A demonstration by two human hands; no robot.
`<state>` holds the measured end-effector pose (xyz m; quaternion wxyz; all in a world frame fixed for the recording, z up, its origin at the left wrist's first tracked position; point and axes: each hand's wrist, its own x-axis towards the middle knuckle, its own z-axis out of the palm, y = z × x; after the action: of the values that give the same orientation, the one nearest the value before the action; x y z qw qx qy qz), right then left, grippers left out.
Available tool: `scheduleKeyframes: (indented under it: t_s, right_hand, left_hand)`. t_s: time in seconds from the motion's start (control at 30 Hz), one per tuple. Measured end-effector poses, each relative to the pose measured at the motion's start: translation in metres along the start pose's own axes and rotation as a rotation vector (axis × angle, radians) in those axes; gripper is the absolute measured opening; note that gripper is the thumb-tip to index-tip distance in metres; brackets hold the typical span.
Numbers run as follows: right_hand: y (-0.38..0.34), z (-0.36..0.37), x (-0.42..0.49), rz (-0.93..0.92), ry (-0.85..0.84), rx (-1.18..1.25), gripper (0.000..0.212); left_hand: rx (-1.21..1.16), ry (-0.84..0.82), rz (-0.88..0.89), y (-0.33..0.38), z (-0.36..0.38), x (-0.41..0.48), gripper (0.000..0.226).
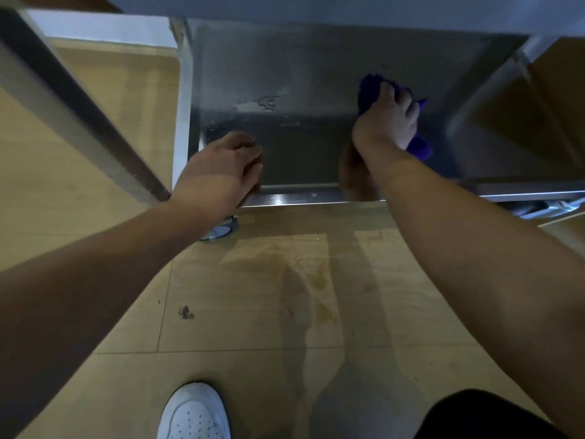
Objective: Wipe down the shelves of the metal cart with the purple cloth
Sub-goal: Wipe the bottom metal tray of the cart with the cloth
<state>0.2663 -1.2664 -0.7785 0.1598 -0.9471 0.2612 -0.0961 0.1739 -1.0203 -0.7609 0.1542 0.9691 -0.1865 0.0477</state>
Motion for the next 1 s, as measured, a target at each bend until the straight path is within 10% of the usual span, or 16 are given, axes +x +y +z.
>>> scheduleKeyframes:
  t_s: [0.27, 0.57, 0.87, 1.0]
  right_hand:
    - [-0.087, 0.025, -0.039, -0.493, -0.175, 0.099, 0.050]
    - [-0.022, 0.004, -0.036, -0.027, -0.014, 0.014, 0.055]
    - [-0.132, 0.033, -0.084, -0.532, -0.207, 0.131, 0.052]
    - [-0.099, 0.031, -0.051, -0.416, -0.080, 0.072, 0.049]
  left_hand:
    - [-0.008, 0.017, -0.011, -0.004, 0.002, -0.003, 0.035]
    - [0.043, 0.063, -0.015, -0.014, -0.004, -0.015, 0.032]
    - [0.045, 0.121, 0.011, -0.026, -0.002, -0.031, 0.025]
    - [0.047, 0.125, -0.025, -0.028, -0.004, -0.033, 0.031]
